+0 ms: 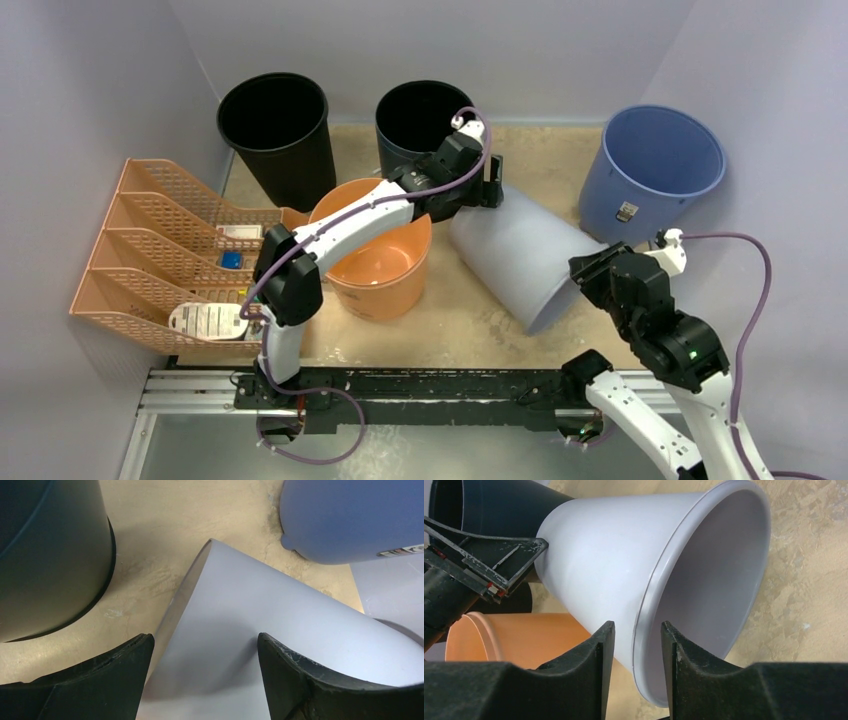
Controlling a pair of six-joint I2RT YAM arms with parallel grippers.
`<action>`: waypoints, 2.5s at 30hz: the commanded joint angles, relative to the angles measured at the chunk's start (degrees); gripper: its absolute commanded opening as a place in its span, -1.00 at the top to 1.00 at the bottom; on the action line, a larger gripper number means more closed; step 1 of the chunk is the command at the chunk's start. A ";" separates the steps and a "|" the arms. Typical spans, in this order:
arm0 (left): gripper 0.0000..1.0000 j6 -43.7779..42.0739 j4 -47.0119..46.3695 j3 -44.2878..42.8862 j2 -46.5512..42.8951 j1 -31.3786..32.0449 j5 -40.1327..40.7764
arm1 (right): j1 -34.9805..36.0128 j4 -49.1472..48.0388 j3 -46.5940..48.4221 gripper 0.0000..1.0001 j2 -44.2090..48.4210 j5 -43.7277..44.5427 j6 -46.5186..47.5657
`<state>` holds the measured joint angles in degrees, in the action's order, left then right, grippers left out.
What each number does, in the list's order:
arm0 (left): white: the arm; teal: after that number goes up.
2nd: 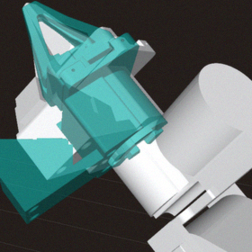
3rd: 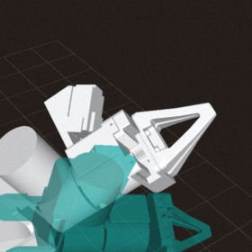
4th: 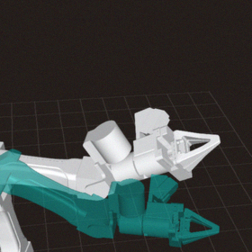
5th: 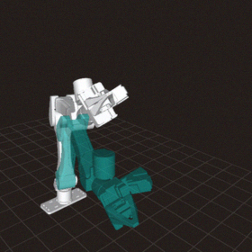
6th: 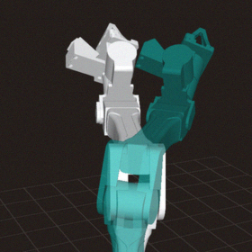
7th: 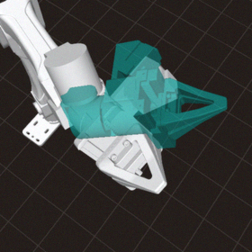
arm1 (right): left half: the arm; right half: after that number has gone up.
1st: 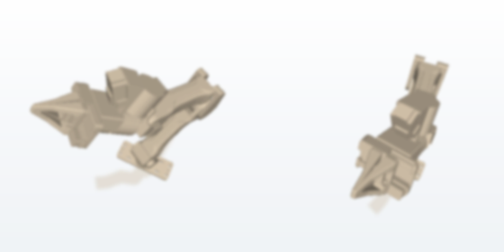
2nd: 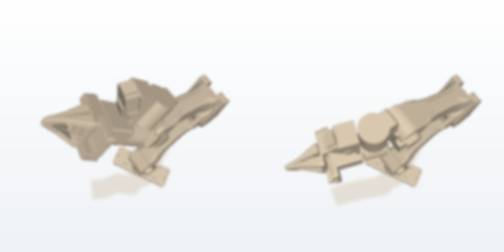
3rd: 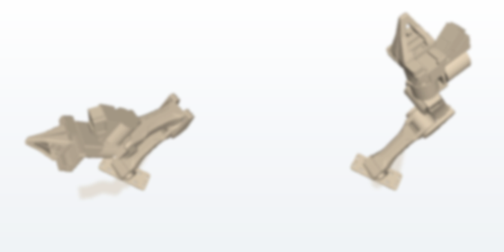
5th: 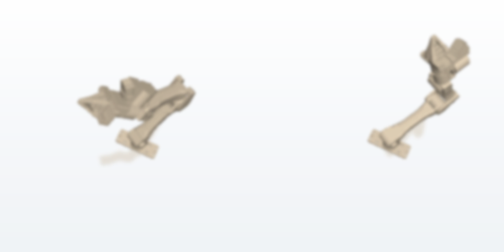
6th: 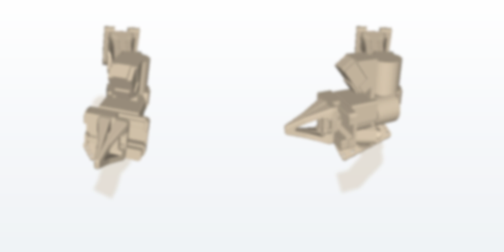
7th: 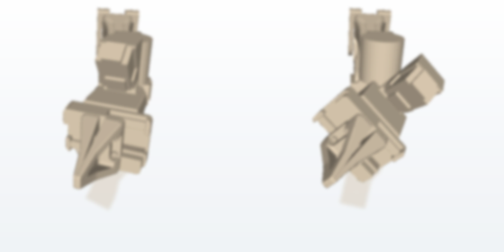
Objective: Turn the large container upside down
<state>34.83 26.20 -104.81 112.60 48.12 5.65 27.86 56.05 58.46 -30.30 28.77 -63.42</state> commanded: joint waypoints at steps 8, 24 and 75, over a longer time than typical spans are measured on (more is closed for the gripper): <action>-0.54 -2.77 0.69 3.79 -4.06 -4.22 -13.83 | 0.23 0.41 -2.56 0.50 1.13 -0.99 -0.92; -0.54 5.73 -12.24 10.43 -8.66 -4.40 -28.71 | 0.27 1.43 -7.33 0.76 2.21 -3.86 -3.74; -0.55 6.64 -10.05 -10.28 -3.54 -4.65 -38.33 | 0.21 -44.04 -44.57 0.76 6.20 -16.90 -22.87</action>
<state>40.49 17.28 -114.15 108.49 43.20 -30.72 27.77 22.72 16.25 -23.27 12.21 -83.15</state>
